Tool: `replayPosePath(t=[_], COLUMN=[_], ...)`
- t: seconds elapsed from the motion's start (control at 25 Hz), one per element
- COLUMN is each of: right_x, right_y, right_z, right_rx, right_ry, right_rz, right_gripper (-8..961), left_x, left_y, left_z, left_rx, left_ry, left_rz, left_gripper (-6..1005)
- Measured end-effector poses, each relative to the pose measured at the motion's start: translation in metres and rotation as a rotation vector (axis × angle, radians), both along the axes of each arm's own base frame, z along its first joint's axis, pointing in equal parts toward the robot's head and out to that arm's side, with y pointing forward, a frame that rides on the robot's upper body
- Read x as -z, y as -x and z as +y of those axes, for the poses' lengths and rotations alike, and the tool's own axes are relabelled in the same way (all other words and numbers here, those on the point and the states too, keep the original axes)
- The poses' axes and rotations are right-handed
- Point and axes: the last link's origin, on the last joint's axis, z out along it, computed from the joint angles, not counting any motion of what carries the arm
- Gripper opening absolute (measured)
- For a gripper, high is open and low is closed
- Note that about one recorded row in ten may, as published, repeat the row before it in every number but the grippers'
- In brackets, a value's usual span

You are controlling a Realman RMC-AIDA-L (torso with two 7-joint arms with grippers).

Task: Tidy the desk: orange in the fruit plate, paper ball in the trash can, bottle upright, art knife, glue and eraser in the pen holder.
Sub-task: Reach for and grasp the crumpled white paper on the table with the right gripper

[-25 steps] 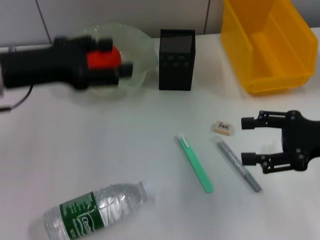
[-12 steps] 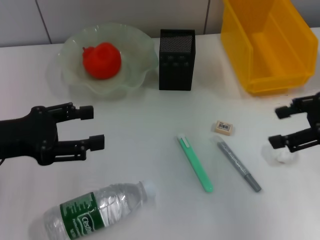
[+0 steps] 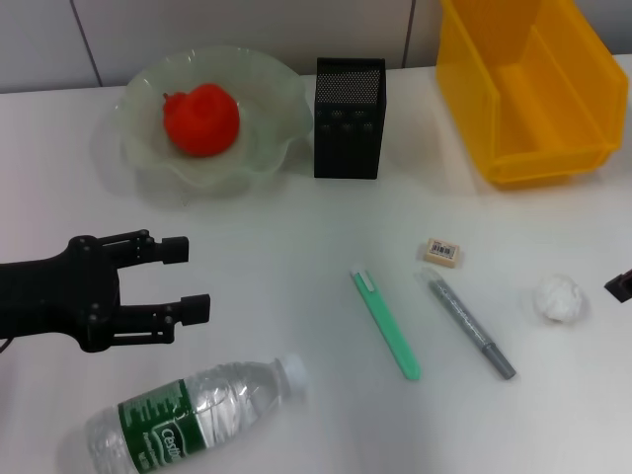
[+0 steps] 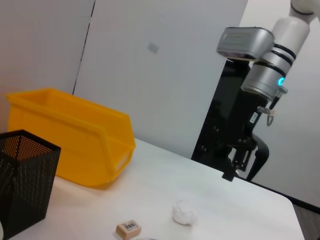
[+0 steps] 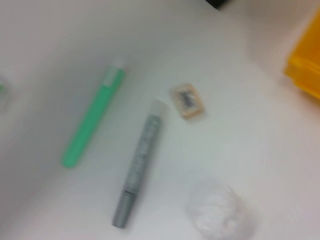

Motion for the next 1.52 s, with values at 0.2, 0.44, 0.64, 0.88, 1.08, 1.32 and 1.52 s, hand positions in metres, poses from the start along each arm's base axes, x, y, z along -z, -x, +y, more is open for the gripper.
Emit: replayPosePath(t=[0.2,0.44,0.64,0.88,1.08,1.32,1.52], right_x=[0.014,0.032,0.047,0.061,0.072,0.079,0.082], right_y=[-0.005,-0.015,-0.025,-0.032,-0.031,-0.027,-0.025], right_z=[0.009,0.015,0.020,0.026,0.031,0.034,0.035], right_rx=[0.061,0.102,0.115,0.115,0.097,0.075,0.068], right_ry=[-0.027,-0.004,0.005,0.013,0.036,0.055,0.069], right_rz=[-0.069,-0.060,-0.052,-0.045,-0.046,-0.063,-0.072], right_gripper=[847,846,846,846,847,847,847], left_x=[0.004,0.007,0.009,0.011,0.010,0.011,0.011], left_y=[-0.001,-0.002,-0.004,-0.004,-0.004,-0.005,-0.005], left_z=[-0.002,-0.004,-0.006,-0.007,-0.007,-0.008,-0.008], left_rx=[0.004,0.025,0.030,0.030,0.027,0.030,0.031], left_ry=[0.014,0.019,0.024,0.028,0.024,0.025,0.026], left_rz=[0.004,-0.004,-0.012,-0.020,-0.022,-0.025,-0.027], left_gripper=[815,811,808,804,801,798,794])
